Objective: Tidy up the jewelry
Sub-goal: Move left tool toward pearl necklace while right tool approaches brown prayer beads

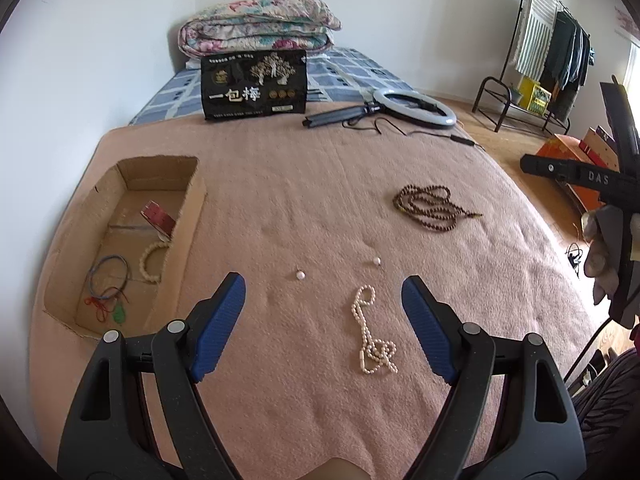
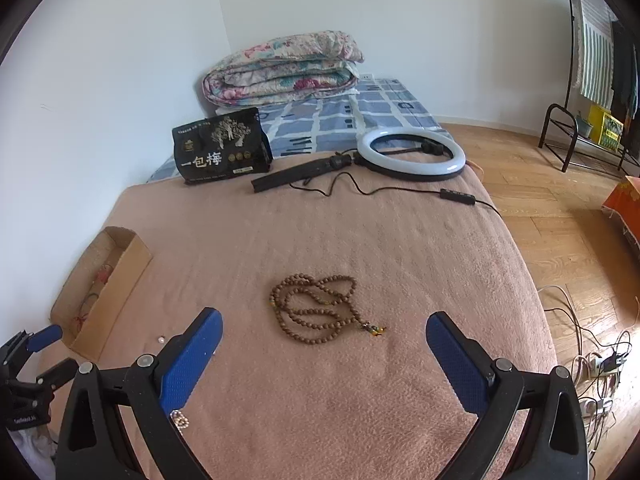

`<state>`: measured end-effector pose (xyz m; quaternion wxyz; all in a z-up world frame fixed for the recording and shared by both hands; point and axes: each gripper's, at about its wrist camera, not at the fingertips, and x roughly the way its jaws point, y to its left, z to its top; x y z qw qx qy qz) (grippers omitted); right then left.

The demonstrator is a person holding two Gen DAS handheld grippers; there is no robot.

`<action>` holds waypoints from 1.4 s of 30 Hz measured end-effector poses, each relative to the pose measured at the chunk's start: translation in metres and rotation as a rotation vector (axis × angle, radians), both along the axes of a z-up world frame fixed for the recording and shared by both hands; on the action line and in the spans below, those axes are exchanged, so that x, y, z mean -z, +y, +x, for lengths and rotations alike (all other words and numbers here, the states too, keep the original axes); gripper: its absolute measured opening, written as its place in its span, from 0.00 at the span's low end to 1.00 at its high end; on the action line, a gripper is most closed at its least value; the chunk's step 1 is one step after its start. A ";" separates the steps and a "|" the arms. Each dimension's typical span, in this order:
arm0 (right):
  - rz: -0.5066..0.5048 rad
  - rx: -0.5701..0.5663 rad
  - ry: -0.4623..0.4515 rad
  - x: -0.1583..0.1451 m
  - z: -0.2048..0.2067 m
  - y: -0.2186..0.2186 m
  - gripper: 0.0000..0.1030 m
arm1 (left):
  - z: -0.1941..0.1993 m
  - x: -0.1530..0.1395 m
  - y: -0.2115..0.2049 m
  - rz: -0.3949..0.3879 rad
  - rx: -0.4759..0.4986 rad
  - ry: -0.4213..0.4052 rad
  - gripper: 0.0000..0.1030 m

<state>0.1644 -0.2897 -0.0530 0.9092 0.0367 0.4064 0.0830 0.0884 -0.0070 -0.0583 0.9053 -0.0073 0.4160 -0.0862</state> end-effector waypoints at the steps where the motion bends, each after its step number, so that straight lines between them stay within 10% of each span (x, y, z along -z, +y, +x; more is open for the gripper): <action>1: 0.001 0.000 0.004 0.003 0.002 -0.002 1.00 | 0.000 0.004 -0.002 -0.004 0.005 0.012 0.80; 42: -0.108 -0.423 0.146 0.097 0.127 0.051 0.93 | 0.033 0.093 -0.040 -0.056 0.070 0.269 0.65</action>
